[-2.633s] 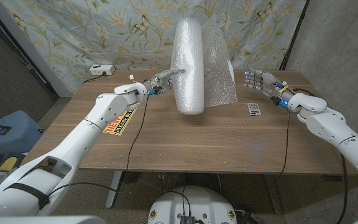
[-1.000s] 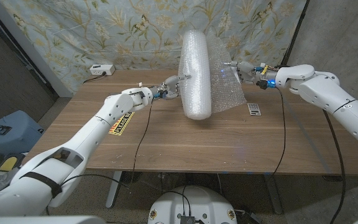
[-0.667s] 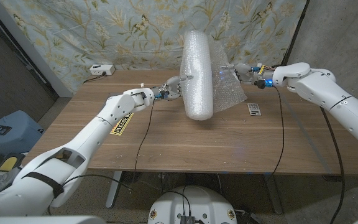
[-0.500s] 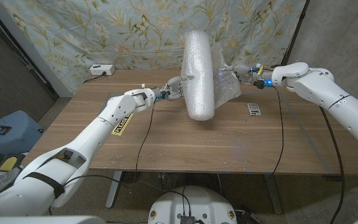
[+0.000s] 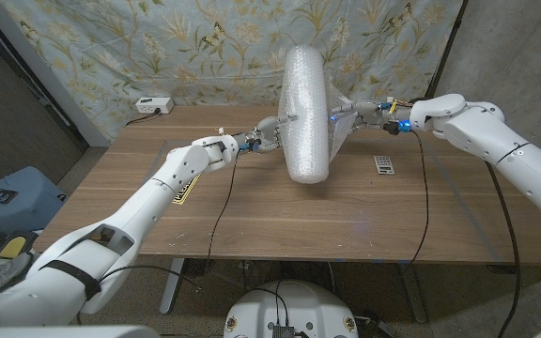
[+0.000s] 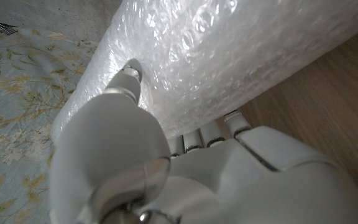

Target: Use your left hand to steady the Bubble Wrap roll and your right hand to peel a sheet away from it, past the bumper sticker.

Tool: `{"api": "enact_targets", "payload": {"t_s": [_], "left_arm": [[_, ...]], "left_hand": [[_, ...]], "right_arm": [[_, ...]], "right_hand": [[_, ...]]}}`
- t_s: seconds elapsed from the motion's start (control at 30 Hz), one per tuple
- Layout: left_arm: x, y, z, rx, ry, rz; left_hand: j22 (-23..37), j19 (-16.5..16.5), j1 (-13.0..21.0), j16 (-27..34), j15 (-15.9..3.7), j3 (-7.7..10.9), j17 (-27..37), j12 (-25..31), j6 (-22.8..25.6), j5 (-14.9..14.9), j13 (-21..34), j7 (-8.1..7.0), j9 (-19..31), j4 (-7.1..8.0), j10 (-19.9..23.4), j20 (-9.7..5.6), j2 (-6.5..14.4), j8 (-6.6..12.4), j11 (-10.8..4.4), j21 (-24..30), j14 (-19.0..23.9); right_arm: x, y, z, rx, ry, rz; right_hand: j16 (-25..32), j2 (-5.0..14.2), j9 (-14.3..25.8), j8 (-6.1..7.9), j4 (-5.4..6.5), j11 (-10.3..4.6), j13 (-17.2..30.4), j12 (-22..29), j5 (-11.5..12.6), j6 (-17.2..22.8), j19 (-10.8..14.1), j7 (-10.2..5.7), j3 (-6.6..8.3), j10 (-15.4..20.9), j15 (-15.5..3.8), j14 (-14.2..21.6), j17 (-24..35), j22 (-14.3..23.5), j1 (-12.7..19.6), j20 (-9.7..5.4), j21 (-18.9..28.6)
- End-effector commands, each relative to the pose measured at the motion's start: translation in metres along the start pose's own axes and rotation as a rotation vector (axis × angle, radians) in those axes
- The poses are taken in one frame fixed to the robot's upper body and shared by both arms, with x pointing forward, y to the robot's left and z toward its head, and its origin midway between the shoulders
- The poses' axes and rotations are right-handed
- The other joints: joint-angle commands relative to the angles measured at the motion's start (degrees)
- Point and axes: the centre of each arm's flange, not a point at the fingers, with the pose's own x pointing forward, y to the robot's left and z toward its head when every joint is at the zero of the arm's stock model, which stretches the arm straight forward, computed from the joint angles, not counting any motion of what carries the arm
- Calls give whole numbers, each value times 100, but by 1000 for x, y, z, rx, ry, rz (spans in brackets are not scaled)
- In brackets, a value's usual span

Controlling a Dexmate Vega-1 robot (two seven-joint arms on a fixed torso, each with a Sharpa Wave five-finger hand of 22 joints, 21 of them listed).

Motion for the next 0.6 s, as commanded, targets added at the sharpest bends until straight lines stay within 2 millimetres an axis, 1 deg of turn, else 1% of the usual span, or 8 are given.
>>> {"api": "enact_targets", "payload": {"t_s": [0.03,0.1,0.17,0.27,0.3,0.33,0.37,0.6], "left_arm": [[1,-2,-5,-20,3,-67],[2,-2,-5,-27,3,-84],[2,-1,-6,-40,0,-99],[3,-1,-7,-43,1,-128],[3,-1,-7,-44,1,-137],[3,-1,-8,-50,1,-138],[3,-1,-8,-58,-2,-140],[2,1,-9,-71,-3,-154]], "left_hand": [[13,-173,-89,-149,133,28,-20,-137,-307,31,33,40,22,50,-264,55,-22,-155,138,9,-310],[6,-392,-194,-336,299,-9,-83,-306,-585,16,36,105,11,89,-571,148,-52,-287,275,-31,-655],[-6,-567,-317,-477,506,-63,-133,-467,-862,-11,28,96,3,127,-870,229,-94,-402,421,-73,-906],[-30,-823,-494,-712,785,-119,-212,-714,-1361,-63,-27,186,-15,180,-1289,354,-81,-542,628,-145,-1326],[-40,-896,-577,-770,831,-170,-239,-784,-1520,-94,-51,134,-25,194,-1400,369,-125,-565,664,-170,-1413],[-47,-975,-633,-833,939,-189,-254,-843,-1613,-114,-70,166,-33,216,-1499,412,-104,-566,741,-198,-1535],[-53,-1019,-705,-870,993,-207,-267,-909,-1772,-139,-89,216,-41,247,-1614,453,-74,-585,803,-214,-1593],[-65,-1114,-839,-994,1097,-271,-319,-1037,-2074,-205,-136,205,-60,259,-1836,479,-108,-593,916,-252,-1783]], "right_arm": [[-9,3,3,-44,28,-44],[-11,4,4,-48,25,-45],[-13,4,6,-52,21,-40],[-15,5,8,-58,19,-38],[-15,6,9,-57,19,-36],[-16,6,9,-58,19,-35],[-16,6,10,-61,21,-35],[-20,5,14,-62,14,-37]], "right_hand": [[74,56,9,98,4,-146,-90,138,-17,435,402,-140,137,440,-185,484,-98,22,228,-216,161],[74,76,6,100,18,-193,-128,161,-22,515,512,-155,160,553,-261,637,-143,21,257,-260,206],[56,99,3,103,20,-301,-159,200,-23,579,560,-189,183,699,-293,695,-172,19,295,-304,227],[66,109,1,109,33,-312,-182,203,-28,636,603,-204,184,744,-294,769,-183,18,300,-322,245],[64,112,1,112,35,-307,-185,203,-28,648,607,-209,184,747,-293,771,-183,18,300,-325,247],[65,117,1,110,42,-303,-189,200,-30,652,607,-213,180,748,-294,767,-178,18,296,-325,247],[66,123,0,107,46,-316,-196,200,-31,659,611,-214,178,758,-303,772,-176,18,297,-327,249],[67,133,-3,102,57,-315,-240,213,-35,728,664,-212,172,862,-305,853,-187,16,305,-326,273]]}}
